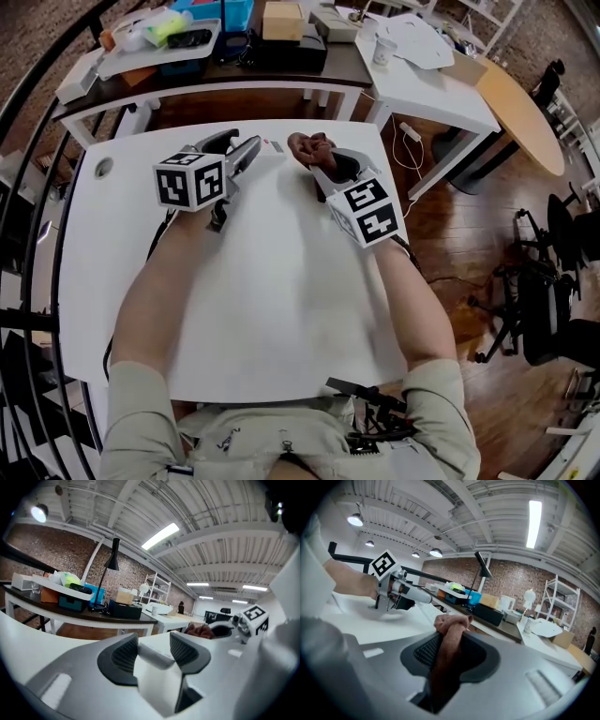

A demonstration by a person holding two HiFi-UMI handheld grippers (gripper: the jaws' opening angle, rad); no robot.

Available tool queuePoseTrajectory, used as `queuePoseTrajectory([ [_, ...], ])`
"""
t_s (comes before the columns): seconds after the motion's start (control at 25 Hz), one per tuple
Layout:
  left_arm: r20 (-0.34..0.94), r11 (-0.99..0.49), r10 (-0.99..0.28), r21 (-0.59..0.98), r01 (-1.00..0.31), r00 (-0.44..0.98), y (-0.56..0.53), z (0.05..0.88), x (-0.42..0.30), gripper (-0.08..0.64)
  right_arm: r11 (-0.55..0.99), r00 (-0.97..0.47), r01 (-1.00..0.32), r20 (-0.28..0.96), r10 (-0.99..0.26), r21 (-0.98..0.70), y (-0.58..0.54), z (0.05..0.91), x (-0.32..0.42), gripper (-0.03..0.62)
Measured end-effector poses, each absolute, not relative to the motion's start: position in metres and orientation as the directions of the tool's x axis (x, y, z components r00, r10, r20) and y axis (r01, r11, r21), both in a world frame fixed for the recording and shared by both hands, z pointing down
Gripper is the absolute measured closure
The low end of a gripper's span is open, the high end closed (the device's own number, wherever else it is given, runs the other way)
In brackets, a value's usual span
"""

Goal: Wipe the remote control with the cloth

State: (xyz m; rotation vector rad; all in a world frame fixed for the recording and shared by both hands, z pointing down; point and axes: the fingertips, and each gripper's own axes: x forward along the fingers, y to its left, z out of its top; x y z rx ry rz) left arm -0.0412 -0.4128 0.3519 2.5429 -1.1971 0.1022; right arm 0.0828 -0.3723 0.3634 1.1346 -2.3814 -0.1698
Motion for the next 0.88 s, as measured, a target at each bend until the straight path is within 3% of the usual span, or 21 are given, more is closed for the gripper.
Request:
queuePoseTrajectory([
  [0.08,0.295,-0.596,-0.726,0.182,-0.782,0.622,-0.410,0.371,-0.047,0.343,0.650,-0.529,-0.690,0.392,-0.753,0.318,-0.370,0.365,0.082,0.485],
  [0.2,0.396,-0.661,-0.664,0.087,-0.746,0.634,-0.403,0.392,-0.048,0.461,0.655,-0.527,-0.682,0.403,-0.748,0.326,-0.365,0.366,0.083,0.485],
  [0.36,0.473,-0.742,-0.559,0.080,-0.665,0.681,-0.396,0.403,-0.050,0.470,0.659,-0.533,-0.678,0.400,-0.746,0.327,-0.360,0.363,0.087,0.483],
  [0.48,0.491,-0.727,-0.590,0.022,-0.687,0.640,-0.401,0.400,-0.062,0.468,0.663,-0.528,-0.675,0.414,-0.741,0.325,-0.361,0.367,0.092,0.477],
  [0.68,0.491,-0.701,-0.637,-0.048,-0.712,0.594,-0.406,0.399,-0.075,0.342,0.679,-0.494,-0.650,0.489,-0.719,0.341,-0.364,0.384,0.093,0.468],
  [0.88,0.494,-0.705,-0.640,-0.073,-0.705,0.588,-0.399,0.404,-0.076,0.305,0.698,-0.459,-0.624,0.558,-0.691,0.352,-0.366,0.406,0.093,0.425],
])
